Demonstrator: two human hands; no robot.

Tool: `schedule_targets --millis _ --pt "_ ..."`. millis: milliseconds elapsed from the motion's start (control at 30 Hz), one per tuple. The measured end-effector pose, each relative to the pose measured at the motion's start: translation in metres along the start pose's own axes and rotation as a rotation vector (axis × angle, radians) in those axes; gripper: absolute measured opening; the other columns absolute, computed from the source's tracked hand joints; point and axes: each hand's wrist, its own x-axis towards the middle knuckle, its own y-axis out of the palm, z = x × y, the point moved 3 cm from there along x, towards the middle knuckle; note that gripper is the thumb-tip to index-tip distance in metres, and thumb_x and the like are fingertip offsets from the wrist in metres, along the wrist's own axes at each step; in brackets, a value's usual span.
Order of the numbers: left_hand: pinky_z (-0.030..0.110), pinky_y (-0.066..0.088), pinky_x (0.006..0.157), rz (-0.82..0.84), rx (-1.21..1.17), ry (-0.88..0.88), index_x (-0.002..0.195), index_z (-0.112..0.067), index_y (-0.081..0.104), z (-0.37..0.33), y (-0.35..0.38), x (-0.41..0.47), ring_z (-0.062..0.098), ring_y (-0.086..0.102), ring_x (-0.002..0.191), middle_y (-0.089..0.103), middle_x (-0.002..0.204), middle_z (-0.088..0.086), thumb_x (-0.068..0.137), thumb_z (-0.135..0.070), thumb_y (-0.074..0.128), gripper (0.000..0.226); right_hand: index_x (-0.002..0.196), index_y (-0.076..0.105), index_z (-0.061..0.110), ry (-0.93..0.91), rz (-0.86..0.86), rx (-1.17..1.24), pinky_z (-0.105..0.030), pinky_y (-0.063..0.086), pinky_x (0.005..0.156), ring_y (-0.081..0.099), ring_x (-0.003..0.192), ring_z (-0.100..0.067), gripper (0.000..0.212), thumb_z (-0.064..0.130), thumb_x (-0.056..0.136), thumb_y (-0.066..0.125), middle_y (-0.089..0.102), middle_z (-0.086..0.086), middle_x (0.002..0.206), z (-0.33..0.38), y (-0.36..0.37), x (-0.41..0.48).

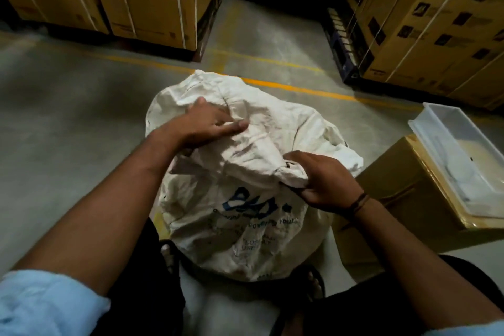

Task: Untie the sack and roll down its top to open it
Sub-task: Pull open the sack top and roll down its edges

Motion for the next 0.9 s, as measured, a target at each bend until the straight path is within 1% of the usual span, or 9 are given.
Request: schedule_targets --millis 100,200,367,467,533,600,667,767,900 --pt "0.047 0.027 0.107 -0.125 0.041 -0.114 0.089 -0.046 0.074 0.032 -0.004 0.009 0.027 0.051 0.114 0.065 0.106 -0.009 0.075 -0.098 0.027 0.072 0.131 0.055 0.018 0.018 -0.003 0.079 -0.041 0.057 0.079 0.069 0.101 -0.026 0.053 0.045 0.086 0.066 0.071 -0.004 0.117 -0.001 -0.006 -0.013" --pt "0.049 0.028 0.104 -0.175 0.15 -0.141 0.098 -0.039 0.076 0.015 0.001 0.016 0.03 0.042 0.118 0.061 0.117 -0.007 0.077 -0.094 0.026 0.078 0.13 0.055 0.021 0.064 0.0 0.063 -0.041 0.055 0.076 0.069 0.098 -0.026 0.051 0.049 0.088 0.059 0.071 -0.002 0.113 0.001 -0.003 -0.017" --pt "0.047 0.018 0.119 -0.129 0.259 0.295 0.139 -0.04 0.051 -0.07 0.006 0.002 0.021 0.031 0.143 0.047 0.15 -0.007 0.082 -0.088 0.031 0.077 0.129 0.048 0.028 0.18 -0.054 -0.064 -0.045 0.055 0.067 0.068 0.09 -0.034 0.049 0.046 0.085 0.058 0.068 -0.002 0.115 -0.002 0.005 -0.011" --pt "0.04 0.008 0.125 -0.079 0.31 0.523 0.153 -0.033 0.034 -0.107 0.023 -0.004 0.02 0.034 0.146 0.052 0.147 -0.006 0.071 -0.091 0.05 0.102 0.134 0.045 0.023 0.286 -0.102 -0.087 -0.047 0.055 0.063 0.067 0.089 -0.038 0.054 0.041 0.085 0.061 0.065 -0.007 0.12 0.001 0.009 0.002" --pt "0.038 0.02 0.122 0.014 0.363 0.412 0.161 -0.025 0.006 -0.11 0.038 0.002 0.024 0.049 0.134 0.061 0.136 0.004 0.071 -0.077 0.069 0.121 0.139 0.038 0.024 0.301 -0.111 -0.042 -0.046 0.055 0.069 0.066 0.097 -0.035 0.063 0.039 0.085 0.066 0.064 -0.007 0.124 0.002 0.011 0.008" --pt "0.039 0.041 0.098 0.027 0.44 0.259 0.161 -0.024 -0.009 -0.098 0.043 0.006 0.03 0.06 0.111 0.068 0.114 0.011 0.078 -0.058 0.076 0.124 0.147 0.026 0.027 0.309 -0.009 0.211 -0.042 0.053 0.091 0.057 0.122 -0.025 0.082 0.05 0.082 0.072 0.055 -0.004 0.14 0.0 0.014 0.009" --pt "0.036 0.04 0.073 0.021 0.463 0.159 0.161 -0.033 0.002 -0.08 0.032 0.005 0.033 0.062 0.102 0.068 0.109 0.012 0.084 -0.04 0.074 0.106 0.153 0.012 0.029 0.371 0.143 0.486 -0.033 0.041 0.11 0.038 0.14 -0.012 0.111 0.06 0.071 0.079 0.036 0.001 0.156 -0.002 0.016 0.007" --pt "0.032 0.034 0.07 0.012 0.355 0.111 0.151 -0.051 0.032 -0.064 0.007 -0.002 0.032 0.06 0.109 0.066 0.122 0.007 0.084 -0.012 0.062 0.083 0.157 -0.003 0.027 0.412 0.203 0.425 -0.034 0.036 0.115 0.031 0.144 -0.013 0.138 0.064 0.057 0.086 0.021 0.0 0.163 -0.008 0.022 0.008" --pt "0.035 0.041 0.077 -0.067 0.354 0.117 0.15 -0.053 0.032 -0.06 -0.011 -0.011 0.03 0.058 0.119 0.06 0.14 0.0 0.085 -0.002 0.058 0.087 0.157 0.004 0.021 0.416 0.142 0.055 -0.041 0.054 0.083 0.063 0.104 -0.032 0.122 0.043 0.068 0.085 0.063 -0.016 0.126 -0.018 0.03 0.02"
